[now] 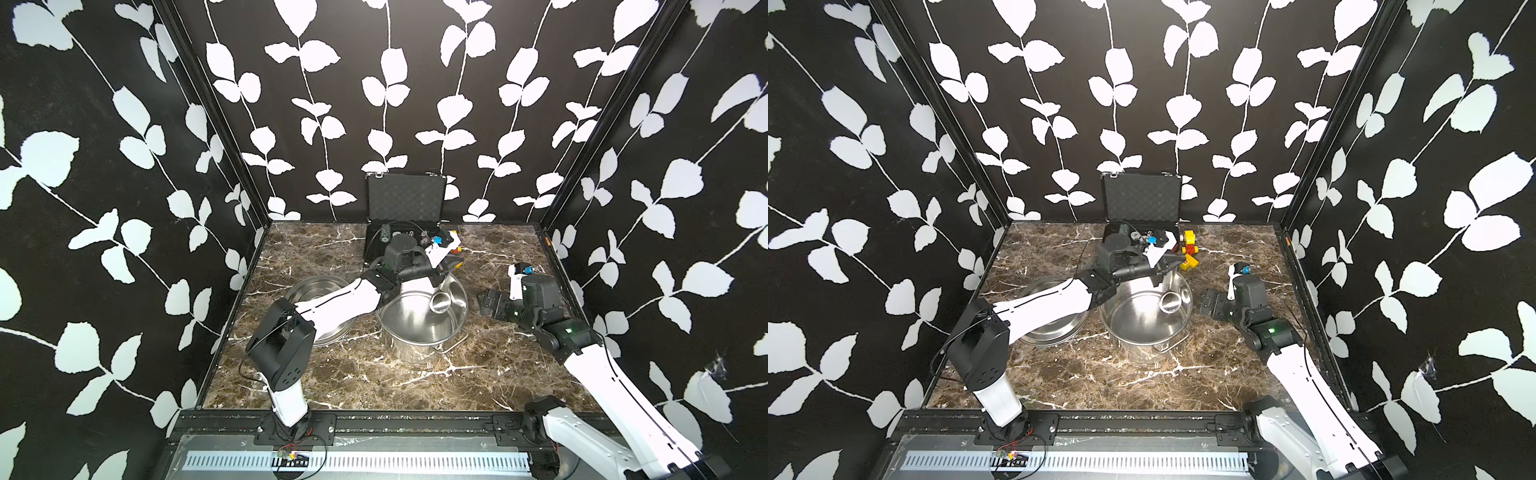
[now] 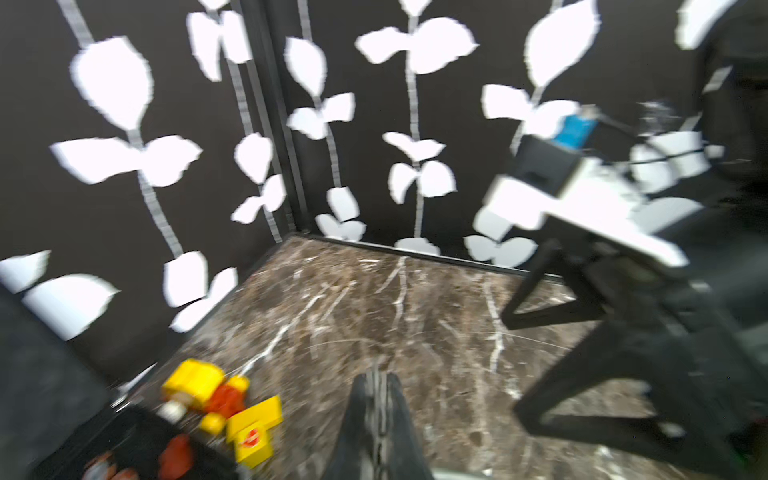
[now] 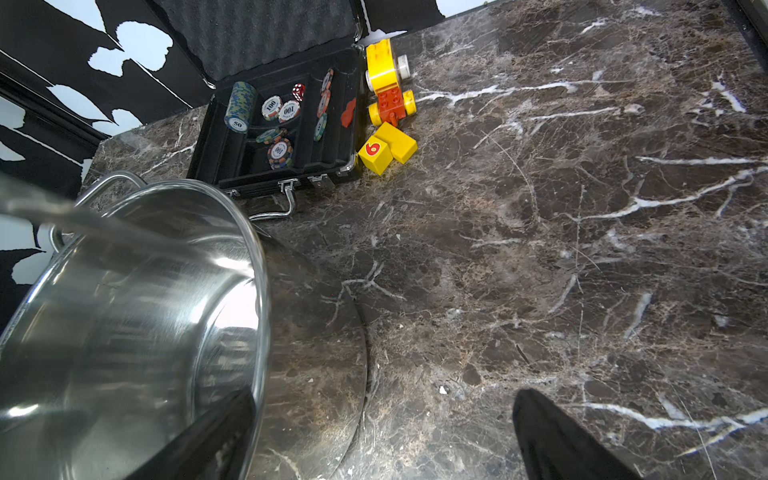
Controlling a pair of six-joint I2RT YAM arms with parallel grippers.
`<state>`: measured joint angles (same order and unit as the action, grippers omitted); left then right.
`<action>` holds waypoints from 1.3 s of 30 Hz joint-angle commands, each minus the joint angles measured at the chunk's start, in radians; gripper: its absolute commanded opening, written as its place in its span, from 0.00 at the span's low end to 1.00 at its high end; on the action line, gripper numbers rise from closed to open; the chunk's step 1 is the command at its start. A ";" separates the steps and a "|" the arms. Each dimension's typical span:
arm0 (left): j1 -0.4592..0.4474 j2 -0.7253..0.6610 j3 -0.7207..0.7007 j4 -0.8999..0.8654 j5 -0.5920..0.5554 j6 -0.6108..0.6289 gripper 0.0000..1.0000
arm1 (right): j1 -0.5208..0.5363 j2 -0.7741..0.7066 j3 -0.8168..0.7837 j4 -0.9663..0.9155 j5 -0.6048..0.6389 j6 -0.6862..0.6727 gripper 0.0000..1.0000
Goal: Stir the soup with a spoon
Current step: Stir the soup in the pan with a stick.
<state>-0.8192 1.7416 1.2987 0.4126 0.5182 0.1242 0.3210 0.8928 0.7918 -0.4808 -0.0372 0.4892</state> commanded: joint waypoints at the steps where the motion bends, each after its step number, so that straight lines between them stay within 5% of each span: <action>1: -0.026 -0.012 0.035 0.011 0.091 0.026 0.00 | 0.004 -0.007 0.010 0.013 0.010 -0.002 0.99; 12: -0.120 -0.148 -0.099 -0.180 0.173 0.172 0.00 | 0.004 -0.007 0.006 0.017 0.015 -0.005 0.99; 16: -0.172 -0.203 -0.140 -0.298 0.136 0.243 0.00 | 0.004 0.005 0.008 0.031 0.004 -0.001 0.99; 27: -0.177 -0.435 -0.386 -0.269 -0.045 0.180 0.00 | 0.004 0.029 0.028 0.039 -0.011 -0.002 0.99; 39: 0.055 -0.676 -0.665 -0.014 -0.127 -0.043 0.00 | 0.004 0.043 0.048 0.041 -0.019 0.001 0.99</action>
<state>-0.7982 1.1217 0.6788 0.3065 0.4191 0.1577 0.3210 0.9367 0.8059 -0.4679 -0.0570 0.4904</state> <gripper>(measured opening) 0.048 0.990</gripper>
